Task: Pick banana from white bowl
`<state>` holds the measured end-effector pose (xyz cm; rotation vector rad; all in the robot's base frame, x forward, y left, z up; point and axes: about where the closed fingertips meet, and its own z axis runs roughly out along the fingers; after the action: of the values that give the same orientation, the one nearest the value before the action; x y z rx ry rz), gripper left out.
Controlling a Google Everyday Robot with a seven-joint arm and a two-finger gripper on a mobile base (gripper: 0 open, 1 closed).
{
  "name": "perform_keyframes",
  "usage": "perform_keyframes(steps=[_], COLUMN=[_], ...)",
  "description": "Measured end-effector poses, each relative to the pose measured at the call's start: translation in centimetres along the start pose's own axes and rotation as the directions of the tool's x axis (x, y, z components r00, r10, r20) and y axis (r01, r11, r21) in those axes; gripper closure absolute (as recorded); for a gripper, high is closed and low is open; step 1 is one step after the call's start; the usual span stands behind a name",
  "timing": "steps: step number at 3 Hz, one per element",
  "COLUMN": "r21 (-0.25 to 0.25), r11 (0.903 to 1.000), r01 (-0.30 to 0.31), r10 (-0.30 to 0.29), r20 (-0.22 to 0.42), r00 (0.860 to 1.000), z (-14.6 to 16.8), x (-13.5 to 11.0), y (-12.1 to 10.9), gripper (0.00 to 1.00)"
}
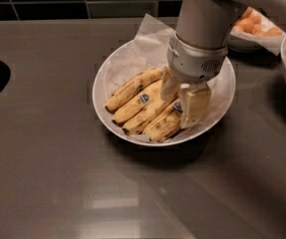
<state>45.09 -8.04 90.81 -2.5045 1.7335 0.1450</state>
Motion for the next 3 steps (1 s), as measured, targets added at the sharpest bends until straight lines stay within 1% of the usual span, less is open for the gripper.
perform_keyframes(steps=[3], r21=[-0.037], r11=[0.9993], r01=[0.0], r10=[0.0], r20=[0.002], r00=[1.0], z=[1.16], x=[0.85], y=[-0.01], gripper=[0.44])
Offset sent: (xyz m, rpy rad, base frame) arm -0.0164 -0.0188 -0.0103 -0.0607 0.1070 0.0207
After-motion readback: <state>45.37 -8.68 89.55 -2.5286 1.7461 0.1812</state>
